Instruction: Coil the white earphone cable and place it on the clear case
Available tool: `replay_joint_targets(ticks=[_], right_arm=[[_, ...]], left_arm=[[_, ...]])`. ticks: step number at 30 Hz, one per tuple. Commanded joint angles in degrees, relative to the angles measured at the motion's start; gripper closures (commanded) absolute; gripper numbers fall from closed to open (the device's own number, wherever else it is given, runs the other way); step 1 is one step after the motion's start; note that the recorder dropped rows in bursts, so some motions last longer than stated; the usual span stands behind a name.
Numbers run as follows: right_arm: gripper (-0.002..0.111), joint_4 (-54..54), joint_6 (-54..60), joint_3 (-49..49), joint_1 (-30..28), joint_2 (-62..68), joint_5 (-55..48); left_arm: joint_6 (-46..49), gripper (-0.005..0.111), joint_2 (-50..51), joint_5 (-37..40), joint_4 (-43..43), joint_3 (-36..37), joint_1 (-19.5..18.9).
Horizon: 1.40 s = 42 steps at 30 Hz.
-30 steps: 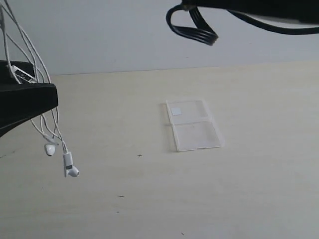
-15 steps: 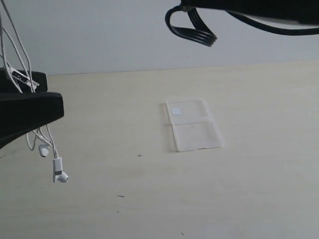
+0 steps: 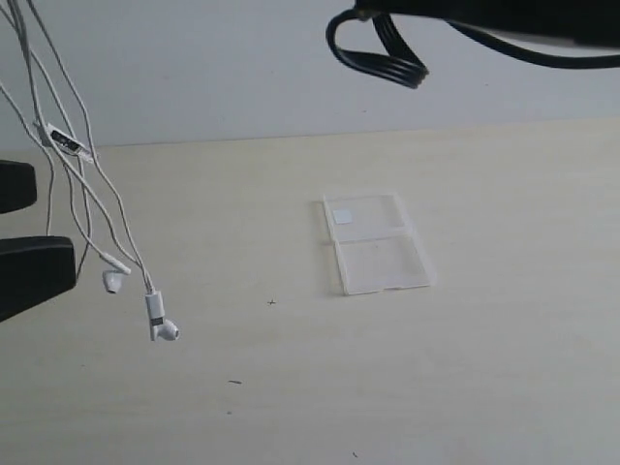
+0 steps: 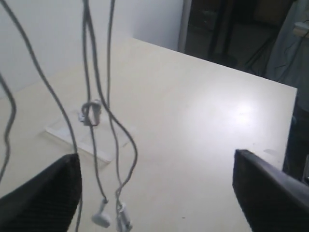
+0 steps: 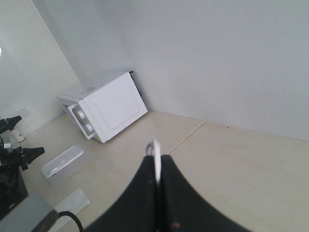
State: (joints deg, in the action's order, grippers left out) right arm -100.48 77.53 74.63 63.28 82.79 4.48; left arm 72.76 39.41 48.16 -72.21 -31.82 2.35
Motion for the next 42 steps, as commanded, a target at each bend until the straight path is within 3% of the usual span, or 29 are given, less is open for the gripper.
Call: replay_joint_targets(ticks=[1,13,20,30,42], right_arm=[[0.108,0.53,0.71,0.61,-0.02,0.05,0.01],[0.108,0.53,0.71,0.61,-0.02,0.05,-1.45],[0.108,0.53,0.71,0.61,-0.02,0.05,-1.75],[0.108,0.53,0.71,0.61,-0.02,0.05,-2.31],[0.108,0.53,0.71,0.61,-0.02,0.05,-2.98]], left_arm=[[-4.66,0.025,-2.87,-4.41,5.71,0.24,0.1],[-2.09,0.025,-2.65,-19.58,6.31,0.24,0.1],[1.15,0.025,-0.28,-12.95,1.47,0.24,0.1],[13.97,0.025,4.07,-7.37,-9.99,0.24,0.1],[18.63,0.026,10.52,-1.8,-15.92,0.24,0.1]])
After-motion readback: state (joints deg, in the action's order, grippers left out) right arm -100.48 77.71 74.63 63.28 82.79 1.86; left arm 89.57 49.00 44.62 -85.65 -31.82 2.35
